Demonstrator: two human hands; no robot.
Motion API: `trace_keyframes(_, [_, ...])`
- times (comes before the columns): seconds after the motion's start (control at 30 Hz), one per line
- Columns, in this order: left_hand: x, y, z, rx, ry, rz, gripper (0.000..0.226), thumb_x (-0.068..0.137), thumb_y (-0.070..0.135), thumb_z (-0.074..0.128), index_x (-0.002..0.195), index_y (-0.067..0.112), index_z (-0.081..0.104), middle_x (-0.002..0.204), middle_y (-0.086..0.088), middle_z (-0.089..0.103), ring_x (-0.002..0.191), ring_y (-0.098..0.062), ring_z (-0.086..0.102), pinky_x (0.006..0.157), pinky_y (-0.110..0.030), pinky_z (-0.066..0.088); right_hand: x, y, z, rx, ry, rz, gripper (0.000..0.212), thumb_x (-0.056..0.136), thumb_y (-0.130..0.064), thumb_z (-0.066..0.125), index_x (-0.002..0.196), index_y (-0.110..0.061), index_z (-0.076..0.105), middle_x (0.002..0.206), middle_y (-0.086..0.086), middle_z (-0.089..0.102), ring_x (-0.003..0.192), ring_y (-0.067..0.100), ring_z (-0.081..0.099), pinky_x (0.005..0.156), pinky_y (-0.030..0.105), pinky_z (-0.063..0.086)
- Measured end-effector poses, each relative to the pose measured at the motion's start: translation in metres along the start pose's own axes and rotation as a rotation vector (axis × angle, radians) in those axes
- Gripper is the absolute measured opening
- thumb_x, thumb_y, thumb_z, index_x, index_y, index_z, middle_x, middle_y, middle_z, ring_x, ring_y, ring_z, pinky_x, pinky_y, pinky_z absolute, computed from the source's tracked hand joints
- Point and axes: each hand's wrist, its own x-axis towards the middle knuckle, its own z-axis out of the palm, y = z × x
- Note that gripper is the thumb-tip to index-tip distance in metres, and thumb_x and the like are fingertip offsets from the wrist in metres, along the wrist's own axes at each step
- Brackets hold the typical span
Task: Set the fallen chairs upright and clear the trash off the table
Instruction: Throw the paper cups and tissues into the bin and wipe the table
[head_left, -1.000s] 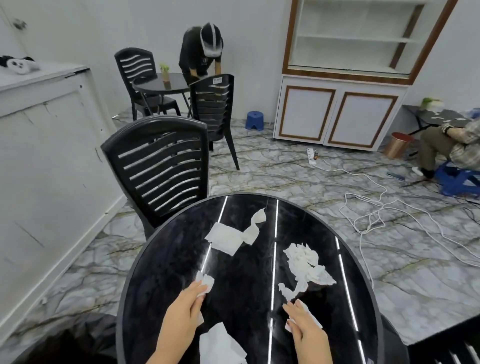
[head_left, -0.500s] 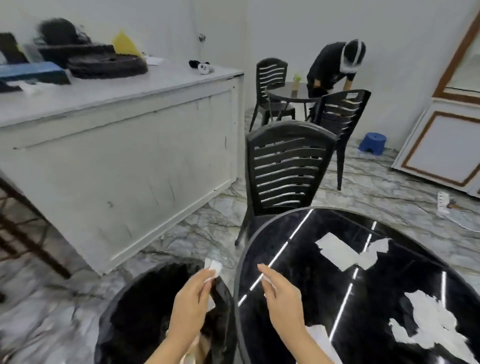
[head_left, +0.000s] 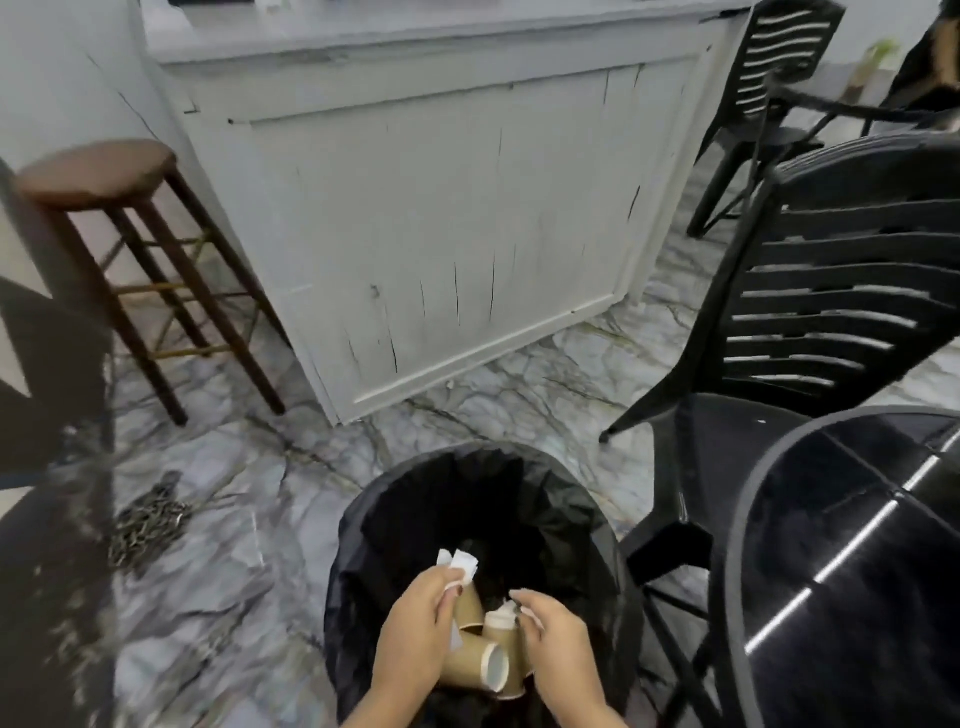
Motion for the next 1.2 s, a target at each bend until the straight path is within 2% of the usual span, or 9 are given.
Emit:
trace_keyframes(0.1, [0.009, -0.035, 0.028, 0.046, -0.014, -0.025, 0.045, 0.092, 0.023, 0.052, 0.102, 0.067, 0.045, 0.117, 0.043, 0.048, 0.117, 0.007, 0.046, 0.102, -0.020, 0.037, 0.026, 0.038, 0.029, -0.132, -0.034, -0.025, 0.071, 0.088, -0.010, 0.055, 0.086, -0.080, 0.045, 0.132, 0.002, 0.056, 0.121, 0.012, 0.050, 0.098, 0.013, 0.034])
trace_keyframes(0.17, [0.011, -0.058, 0.042, 0.244, -0.091, -0.067, 0.049, 0.093, 0.043, 0.042, 0.135, 0.052, 0.020, 0.144, 0.031, 0.009, 0.137, 0.003, 0.014, 0.117, -0.039, 0.015, 0.032, 0.055, 0.043, -0.379, -0.151, -0.022, 0.057, 0.088, -0.028, 0.055, 0.133, -0.055, 0.033, 0.156, -0.004, 0.016, 0.143, 0.020, 0.014, 0.114, 0.035, 0.019])
trace_keyframes(0.23, [0.011, -0.081, 0.051, 0.471, -0.134, -0.113, 0.071, 0.084, 0.068, 0.025, 0.141, 0.044, -0.010, 0.145, 0.020, -0.021, 0.133, -0.001, -0.013, 0.115, -0.045, 0.001, 0.038, 0.075, 0.051, -0.621, -0.246, 0.034, 0.093, 0.080, -0.051, 0.055, 0.144, -0.040, -0.012, 0.149, -0.013, -0.021, 0.143, 0.023, -0.017, 0.114, 0.051, 0.004])
trace_keyframes(0.27, [0.010, -0.088, 0.054, 0.493, -0.131, -0.114, 0.077, 0.075, 0.077, 0.014, 0.139, 0.044, -0.015, 0.143, 0.018, -0.026, 0.132, -0.002, -0.018, 0.115, -0.045, -0.001, 0.039, 0.081, 0.054, -0.648, -0.247, 0.049, 0.103, 0.075, -0.060, 0.055, 0.142, -0.038, -0.019, 0.148, -0.011, -0.027, 0.141, 0.024, -0.022, 0.113, 0.053, 0.002])
trace_keyframes(0.47, [0.001, -0.107, 0.051, 0.446, -0.089, -0.144, 0.103, 0.051, 0.091, -0.010, 0.142, 0.044, -0.005, 0.146, 0.018, -0.022, 0.134, -0.003, -0.018, 0.115, -0.046, -0.001, 0.033, 0.081, 0.060, -0.602, -0.286, 0.044, 0.107, 0.070, -0.066, 0.056, 0.142, -0.039, -0.019, 0.154, 0.000, -0.026, 0.141, 0.024, -0.024, 0.113, 0.053, 0.000])
trace_keyframes(0.77, [0.002, 0.016, -0.004, 0.442, -0.099, -0.100, 0.087, 0.060, 0.076, 0.006, 0.142, 0.046, 0.001, 0.156, 0.015, -0.010, 0.143, -0.010, -0.010, 0.116, -0.046, -0.001, 0.004, -0.024, -0.009, -0.494, -0.206, -0.037, 0.095, 0.079, -0.057, 0.055, 0.144, -0.039, -0.011, 0.155, -0.002, -0.022, 0.142, 0.021, -0.020, 0.115, 0.051, 0.002])
trace_keyframes(0.93, [0.014, 0.104, -0.026, 0.428, -0.073, 0.041, 0.084, 0.064, 0.077, 0.010, 0.142, 0.047, 0.004, 0.156, 0.014, -0.006, 0.143, -0.008, -0.008, 0.116, -0.046, -0.002, -0.014, -0.096, -0.080, -0.401, -0.050, -0.127, 0.089, 0.081, -0.061, 0.050, 0.143, -0.042, -0.012, 0.156, -0.006, -0.017, 0.143, 0.018, -0.015, 0.115, 0.048, 0.004])
trace_keyframes(1.07, [0.025, 0.172, -0.024, 0.483, -0.079, 0.193, 0.068, 0.086, 0.065, 0.033, 0.144, 0.041, 0.009, 0.157, 0.010, -0.002, 0.144, -0.013, -0.002, 0.117, -0.046, 0.001, -0.030, -0.129, -0.148, -0.380, 0.142, -0.186, 0.097, 0.062, -0.087, 0.021, 0.139, -0.043, -0.018, 0.157, -0.006, -0.012, 0.144, 0.018, -0.011, 0.115, 0.048, 0.004])
trace_keyframes(1.2, [0.020, 0.228, 0.007, 0.487, -0.127, 0.315, 0.066, 0.087, 0.062, 0.034, 0.145, 0.040, 0.009, 0.157, 0.010, -0.003, 0.144, -0.012, -0.003, 0.117, -0.046, 0.002, -0.053, -0.121, -0.221, -0.343, 0.338, -0.195, 0.085, 0.084, -0.061, 0.045, 0.143, -0.039, -0.011, 0.157, -0.006, -0.010, 0.144, 0.018, -0.012, 0.115, 0.048, 0.002])
